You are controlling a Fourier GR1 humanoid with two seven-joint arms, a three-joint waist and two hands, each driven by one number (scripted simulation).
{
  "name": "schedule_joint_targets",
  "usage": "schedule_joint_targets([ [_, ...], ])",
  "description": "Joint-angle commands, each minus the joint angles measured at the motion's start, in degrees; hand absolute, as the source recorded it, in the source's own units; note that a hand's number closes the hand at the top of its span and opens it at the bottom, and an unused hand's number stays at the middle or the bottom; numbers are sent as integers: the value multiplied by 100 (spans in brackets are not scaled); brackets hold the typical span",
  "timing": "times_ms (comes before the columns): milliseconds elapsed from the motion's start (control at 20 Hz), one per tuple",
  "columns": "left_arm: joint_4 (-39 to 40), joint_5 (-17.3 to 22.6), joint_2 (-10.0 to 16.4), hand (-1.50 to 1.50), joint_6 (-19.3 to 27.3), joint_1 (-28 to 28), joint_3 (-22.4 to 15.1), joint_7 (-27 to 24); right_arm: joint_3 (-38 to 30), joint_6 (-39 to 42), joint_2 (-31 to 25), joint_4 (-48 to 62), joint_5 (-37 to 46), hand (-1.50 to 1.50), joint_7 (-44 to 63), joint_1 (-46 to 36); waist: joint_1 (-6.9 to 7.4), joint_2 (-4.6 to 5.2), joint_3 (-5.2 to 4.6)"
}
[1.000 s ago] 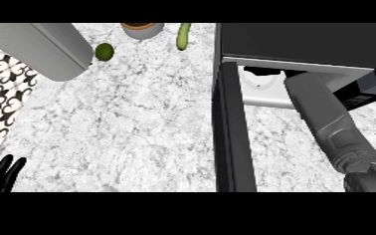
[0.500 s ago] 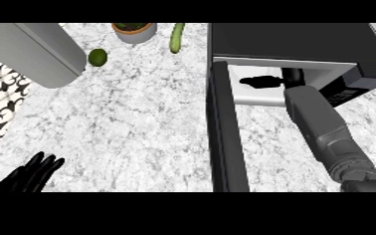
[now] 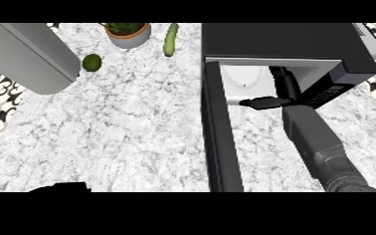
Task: Pick up the milk, place it into the microwave and close the microwave
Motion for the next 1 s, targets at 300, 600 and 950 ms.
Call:
schedule_joint_targets([
  [300,498,-638,-36,150,482,-228,-1084,69,234,663,47,-704,-140,-150,-311,1252,-247,-64,7],
  [600,727,-1036,-37,150,595,-964,-1369,390,413,990,-69,-1393,-209,-150,-542,2346,-339,-68,6],
  [950,1884,-2033,-37,150,1466,-1928,-2478,1,610,1261,-66,-2691,-476,-150,-273,3328,-406,-72,-2],
])
